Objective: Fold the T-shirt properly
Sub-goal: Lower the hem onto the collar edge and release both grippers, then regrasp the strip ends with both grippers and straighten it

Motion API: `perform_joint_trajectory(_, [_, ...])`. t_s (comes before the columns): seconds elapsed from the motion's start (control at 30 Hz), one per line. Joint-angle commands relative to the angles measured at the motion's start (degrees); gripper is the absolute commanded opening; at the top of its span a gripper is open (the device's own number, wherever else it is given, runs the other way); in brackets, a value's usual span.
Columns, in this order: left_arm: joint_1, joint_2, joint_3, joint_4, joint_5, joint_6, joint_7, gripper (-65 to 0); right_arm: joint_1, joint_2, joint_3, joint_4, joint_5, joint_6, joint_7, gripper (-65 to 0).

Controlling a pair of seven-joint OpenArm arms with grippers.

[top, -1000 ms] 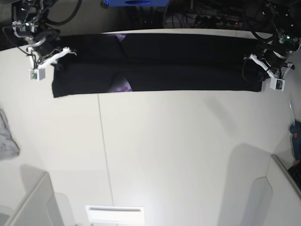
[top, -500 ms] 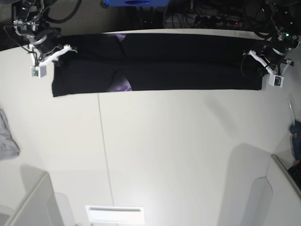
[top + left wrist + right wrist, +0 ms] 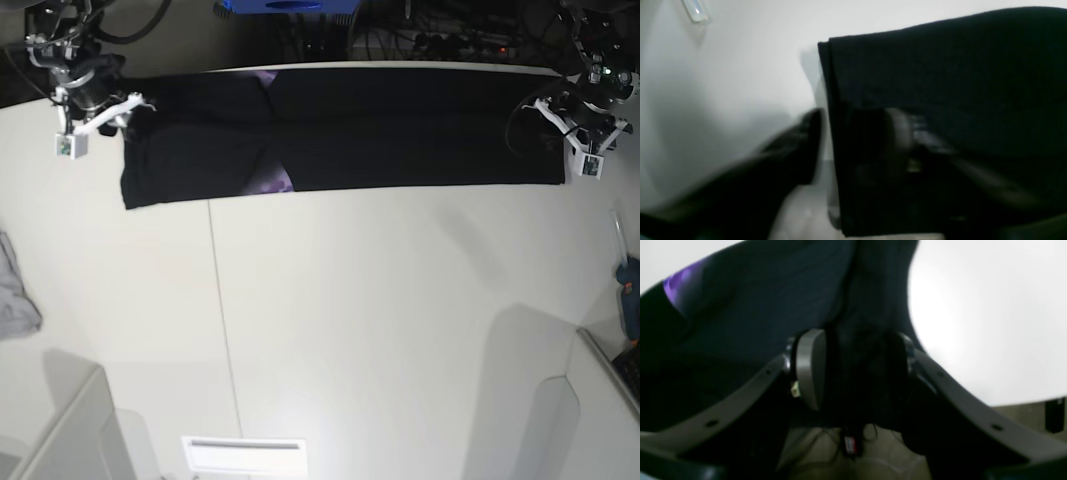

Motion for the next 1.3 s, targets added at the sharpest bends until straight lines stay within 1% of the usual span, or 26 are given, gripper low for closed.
perform_joint_trajectory(0.0, [0.13, -0.73, -0.53, 2.19, -0.57, -0.25, -1.04, -24.4, -0.22, -0.23, 0.94, 1.21, 0.88, 0.37, 1.29, -36.5])
perform_joint_trajectory(0.07, [0.13, 0.33, -0.53, 3.95, -0.57, -0.25, -1.04, -17.9, -0.22, -0.31, 1.38, 1.38, 1.14, 0.46, 1.64, -36.5])
perform_joint_trajectory(0.13, [0.13, 1.12, -1.06, 6.15, -0.57, -0.25, -1.04, -16.1, -0.22, -0.31, 1.29, 1.38, 1.23, 0.72, 2.61, -36.5])
perform_joint_trajectory(0.17, [0.13, 2.00, -2.03, 7.29, -0.65, -0.25, -1.04, -16.5, -0.22, -0.31, 1.12, 1.65, 1.23, 2.04, 3.58, -36.5])
perform_joint_trajectory(0.23, [-0.13, 3.84, -4.49, 8.52, -3.20, -0.25, -1.04, -16.5, -0.22, -0.31, -0.29, 1.74, 1.23, 6.88, 5.77, -36.8])
perform_joint_trajectory(0.27, [-0.13, 4.20, -6.07, 8.61, -5.75, -0.25, -1.04, -16.8, -0.22, -0.31, -0.90, 1.74, 1.23, 9.43, 6.65, -38.1])
perform_joint_trajectory(0.3, [0.04, 4.20, -7.21, 8.35, -8.65, -0.25, -1.04, -18.9, 0.04, -0.31, -1.43, 1.74, 0.97, 11.27, 6.92, -41.4])
perform_joint_trajectory(0.33, [0.13, 4.20, -8.09, 7.73, -11.73, -0.25, -1.04, -24.8, 0.22, -0.14, -2.05, 1.65, 0.88, 12.77, 7.01, -46.4])
perform_joint_trajectory(0.37, [0.13, 4.20, -8.53, 7.03, -13.84, -0.25, -1.04, -32.4, 0.48, -0.05, -2.66, 1.56, 0.79, 13.03, 7.01, -51.5])
perform_joint_trajectory(0.4, [0.13, 4.20, -8.53, 5.88, -15.34, -0.25, -1.04, -43.6, 0.83, 0.04, -3.54, 1.38, 0.79, 13.03, 6.92, -57.8])
perform_joint_trajectory(0.43, [0.13, 4.20, -8.44, 4.39, -15.60, -0.25, -1.04, -57.4, 1.18, 0.04, -4.33, 1.21, 0.79, 12.94, 6.92, -64.5])
perform_joint_trajectory(0.47, [-0.31, 4.20, -8.35, 2.98, -15.51, -0.17, -1.04, -65.0, 1.27, 0.04, -4.95, 0.86, 0.79, 12.94, 6.74, -65.0])
perform_joint_trajectory(0.57, [-1.10, 4.20, -8.27, -1.68, -15.51, 0.01, -1.04, -65.0, 2.68, -0.05, -6.18, -1.43, 0.71, 12.86, 3.75, -65.0])
perform_joint_trajectory(0.63, [-1.63, 4.11, -7.12, -4.75, -14.72, 0.01, -1.04, -65.0, 3.91, -0.05, -6.35, -3.80, -0.44, 12.86, 2.35, -65.0])
perform_joint_trajectory(0.8, [-4.00, 3.58, -4.40, -10.29, -4.43, 0.01, -1.48, -65.0, 7.60, -0.40, -6.35, -9.87, -6.24, 12.86, 2.26, -65.0])
perform_joint_trajectory(0.87, [-5.49, 3.76, -4.14, -11.96, -2.06, 0.01, -1.48, -65.0, 8.92, -0.40, -5.91, -11.80, -7.29, 12.86, 2.26, -65.0])
perform_joint_trajectory(1.03, [-7.69, 3.76, -3.96, -13.98, -1.71, 0.01, -1.48, -65.0, 13.05, -0.05, -5.83, -16.90, -10.28, 12.86, 2.35, -65.0])
perform_joint_trajectory(1.2, [-9.45, 4.11, -3.78, -14.78, -1.09, 0.01, -1.30, -65.0, 17.89, 0.04, -5.83, -22.62, -15.47, 12.86, 4.90, -65.0])
perform_joint_trajectory(1.27, [-10.68, 4.11, -2.11, -14.95, -1.09, 0.01, -1.30, -65.0, 19.73, 0.04, -5.83, -24.90, -16.70, 12.94, 4.98, -65.0])
